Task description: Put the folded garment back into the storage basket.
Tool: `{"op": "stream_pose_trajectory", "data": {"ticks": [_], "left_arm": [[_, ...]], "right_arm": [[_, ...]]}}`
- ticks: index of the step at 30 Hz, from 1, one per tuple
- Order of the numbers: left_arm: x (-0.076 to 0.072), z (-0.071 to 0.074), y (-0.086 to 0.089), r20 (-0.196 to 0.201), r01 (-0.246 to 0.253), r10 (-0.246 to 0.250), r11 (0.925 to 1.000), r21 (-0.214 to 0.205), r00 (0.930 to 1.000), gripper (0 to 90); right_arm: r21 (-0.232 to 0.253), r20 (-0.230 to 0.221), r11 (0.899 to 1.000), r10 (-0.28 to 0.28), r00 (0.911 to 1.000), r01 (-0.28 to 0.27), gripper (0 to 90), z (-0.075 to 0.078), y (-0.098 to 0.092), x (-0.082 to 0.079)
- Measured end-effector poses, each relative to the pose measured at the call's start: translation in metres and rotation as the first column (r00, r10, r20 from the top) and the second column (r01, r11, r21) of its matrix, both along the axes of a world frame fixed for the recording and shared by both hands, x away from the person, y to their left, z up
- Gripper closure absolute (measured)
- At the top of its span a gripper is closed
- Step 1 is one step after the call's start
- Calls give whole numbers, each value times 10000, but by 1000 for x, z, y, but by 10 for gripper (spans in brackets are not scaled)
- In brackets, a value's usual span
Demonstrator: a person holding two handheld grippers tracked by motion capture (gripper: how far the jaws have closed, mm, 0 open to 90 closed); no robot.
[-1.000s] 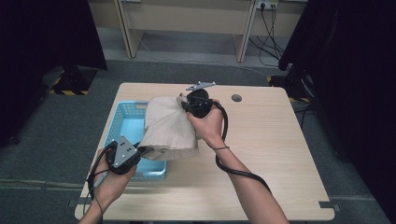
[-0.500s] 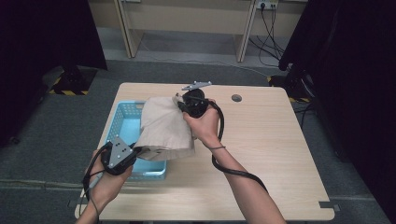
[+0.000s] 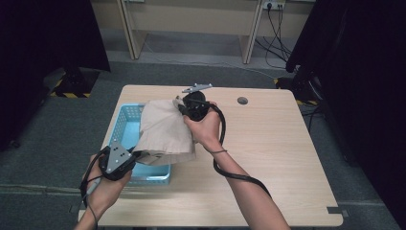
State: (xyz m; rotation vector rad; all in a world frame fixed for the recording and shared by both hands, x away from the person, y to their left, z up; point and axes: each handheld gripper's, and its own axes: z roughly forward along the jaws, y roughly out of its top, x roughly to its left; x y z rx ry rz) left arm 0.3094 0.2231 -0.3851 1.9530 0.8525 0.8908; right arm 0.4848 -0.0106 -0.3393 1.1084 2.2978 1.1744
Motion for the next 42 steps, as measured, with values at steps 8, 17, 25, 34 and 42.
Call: {"op": "stream_pose_trajectory", "data": {"ticks": [8, 17, 25, 34, 42], "left_arm": [[-1, 0, 5, 6, -80, 80, 10000, -21, 10000, 848], [-3, -1, 11, 2, -202, 202, 9998, -36, 9998, 848], [-5, -1, 14, -94, -341, 340, 9994, -83, 9994, 848], [-6, -1, 17, -86, -405, 404, 9991, -126, 9991, 848], [-7, -2, 22, -99, -512, 510, 9986, -156, 9986, 848]], "right_arm": [[19, 83, 10000, 67, 9999, -67, 858, 2, 4, 0], [24, 39, 9999, 130, 9999, -130, 858, 1, 11, -1], [36, 32, 9999, 166, 9999, -166, 857, 0, 16, -1], [32, 58, 9997, 232, 9997, -232, 857, 1, 19, -1], [41, 44, 9996, 288, 9996, -288, 858, 1, 25, -1]]}}
